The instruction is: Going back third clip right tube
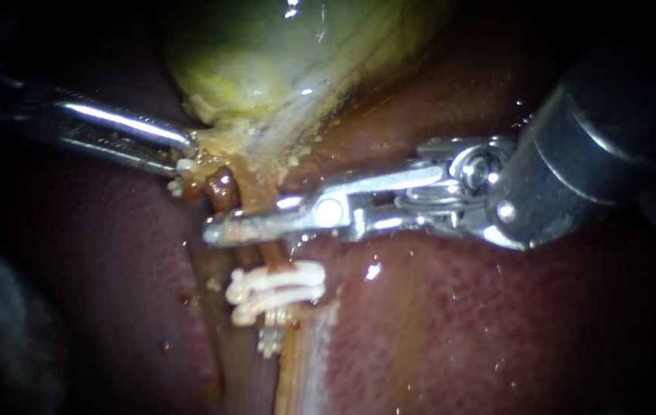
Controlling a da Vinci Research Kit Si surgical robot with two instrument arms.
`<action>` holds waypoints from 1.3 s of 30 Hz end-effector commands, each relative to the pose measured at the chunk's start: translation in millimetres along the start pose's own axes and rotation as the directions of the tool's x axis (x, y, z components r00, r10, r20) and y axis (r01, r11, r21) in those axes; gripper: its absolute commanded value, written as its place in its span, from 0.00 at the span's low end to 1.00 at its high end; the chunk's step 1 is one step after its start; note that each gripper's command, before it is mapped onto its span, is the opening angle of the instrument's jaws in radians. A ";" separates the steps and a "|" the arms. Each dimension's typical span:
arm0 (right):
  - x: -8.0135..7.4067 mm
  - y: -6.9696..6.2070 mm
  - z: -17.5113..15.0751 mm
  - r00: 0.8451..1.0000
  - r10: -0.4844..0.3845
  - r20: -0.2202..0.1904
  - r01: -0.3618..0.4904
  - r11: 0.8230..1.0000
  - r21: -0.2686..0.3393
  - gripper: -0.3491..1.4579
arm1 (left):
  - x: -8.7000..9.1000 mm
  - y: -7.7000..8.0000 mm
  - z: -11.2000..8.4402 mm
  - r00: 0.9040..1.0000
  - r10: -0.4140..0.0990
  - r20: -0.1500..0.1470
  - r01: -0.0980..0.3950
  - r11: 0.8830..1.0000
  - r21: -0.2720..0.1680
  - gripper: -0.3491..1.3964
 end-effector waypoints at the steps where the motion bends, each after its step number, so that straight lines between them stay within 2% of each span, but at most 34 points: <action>1: 0.0 0.1 0.0 1.000 0.000 0.000 0.000 1.000 0.000 0.00 | 0.0 0.0 0.0 1.000 0.000 0.000 0.000 1.000 0.000 0.00; 3: -0.2 0.2 0.1 1.000 -0.001 0.011 0.001 1.000 0.008 0.02 | 0.0 0.0 0.0 1.000 0.000 0.000 0.000 1.000 0.001 0.00; 6: -0.6 0.5 0.5 0.999 -0.047 0.013 0.047 0.999 0.010 0.25 | 0.0 0.0 0.1 1.000 0.000 0.000 0.000 1.000 0.001 0.00; 9: -1.1 1.0 1.2 0.997 -0.076 0.014 0.076 0.997 0.011 0.36 | 0.0 0.0 0.1 1.000 0.000 0.000 0.000 1.000 0.001 0.00; 14: -2.4 2.3 1.9 0.992 -0.129 0.016 0.129 0.992 0.008 0.43 | 0.0 0.0 0.1 1.000 0.000 0.000 0.000 1.000 0.001 0.00; 17: -3.2 3.6 2.0 0.984 -0.177 -0.004 0.177 0.984 -0.023 0.45 | 0.0 0.0 0.1 1.000 0.000 0.000 0.000 1.000 0.001 0.00; 21: -3.1 4.9 1.4 0.970 -0.243 -0.027 0.241 0.968 -0.073 0.47 | 0.0 0.0 0.1 1.000 0.000 0.000 0.000 1.000 0.001 0.00; 26: -2.8 5.6 0.0 0.941 -0.338 -0.014 0.335 0.937 -0.096 0.47 | -0.1 0.0 0.0 1.000 0.000 0.000 0.000 1.000 0.001 0.00; 31: -3.3 5.4 -1.2 0.919 -0.394 0.012 0.393 0.914 -0.103 0.47 | -0.1 0.0 0.0 1.000 0.000 0.000 0.000 1.000 0.000 0.00; 33: -3.4 5.3 -1.8 0.902 -0.432 0.016 0.431 0.897 -0.098 0.47 | -0.1 0.0 -0.1 1.000 0.001 0.000 -0.001 1.000 0.000 0.00; 36: -3.6 4.8 -3.4 0.855 -0.518 0.030 0.519 0.850 -0.088 0.47 | -0.2 0.0 -0.1 1.000 0.001 0.000 -0.001 1.000 0.000 0.00; 38: -3.6 4.3 -4.8 0.829 -0.556 0.051 0.559 0.825 -0.089 0.47 | -0.2 0.0 -0.2 1.000 0.001 0.000 -0.001 1.000 0.000 0.00; 39: -3.6 4.1 -5.4 0.822 -0.565 0.066 0.569 0.817 -0.090 0.47 | -0.2 0.0 -0.2 1.000 0.001 0.000 -0.001 1.000 0.000 0.00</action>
